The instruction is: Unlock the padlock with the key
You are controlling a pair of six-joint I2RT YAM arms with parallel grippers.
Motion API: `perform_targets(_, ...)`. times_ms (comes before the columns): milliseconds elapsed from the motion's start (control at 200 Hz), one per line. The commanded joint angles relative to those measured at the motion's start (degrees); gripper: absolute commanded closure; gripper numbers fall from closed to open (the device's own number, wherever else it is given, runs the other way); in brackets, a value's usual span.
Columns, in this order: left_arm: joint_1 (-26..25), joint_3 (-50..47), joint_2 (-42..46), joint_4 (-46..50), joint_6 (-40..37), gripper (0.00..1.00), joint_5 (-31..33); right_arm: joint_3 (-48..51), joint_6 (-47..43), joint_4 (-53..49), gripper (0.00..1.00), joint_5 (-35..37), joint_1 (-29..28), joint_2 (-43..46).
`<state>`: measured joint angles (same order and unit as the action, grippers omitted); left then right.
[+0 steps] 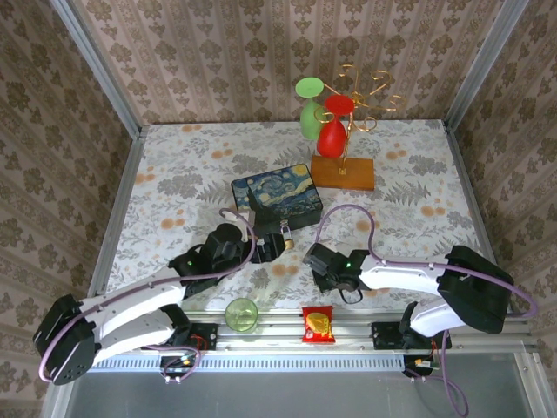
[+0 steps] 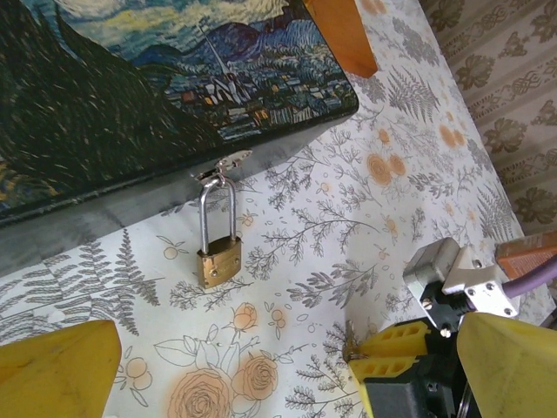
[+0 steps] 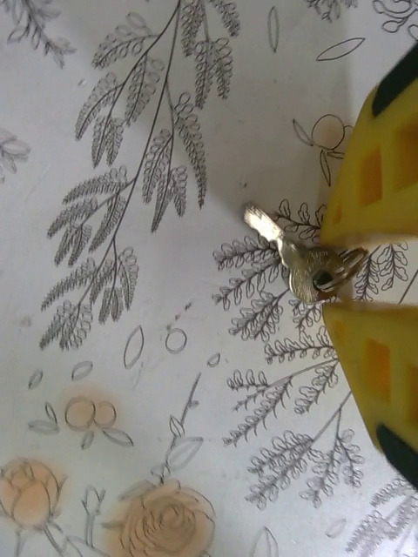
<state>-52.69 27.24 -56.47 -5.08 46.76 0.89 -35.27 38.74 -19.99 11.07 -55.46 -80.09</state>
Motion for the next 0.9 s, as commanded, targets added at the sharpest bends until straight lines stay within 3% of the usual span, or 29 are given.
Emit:
perform_targets(0,-0.72,1.52,-1.29,-4.07,1.26,0.00,-0.53,1.13,-2.57,-4.83,0.69,-1.93,1.55,2.05)
perform_targets(140,-1.01,0.99,-1.55,-4.76,1.67,0.00,-0.84,0.89,-3.87,-3.35,0.62,-3.77,1.88,3.97)
perform_targets(255,-1.10,0.29,-0.50,-4.16,1.65,0.00,-0.67,0.88,-1.49,-4.82,0.46,-1.79,2.34,6.22)
perform_targets(695,-0.92,-0.61,0.89,-3.70,0.81,0.00,0.76,0.00,7.65,0.59,0.48,0.06,1.38,0.73)
perform_targets(895,-0.82,-0.96,-0.80,-5.19,1.39,0.00,0.26,-0.68,10.17,2.47,0.50,6.41,-2.41,-4.97)
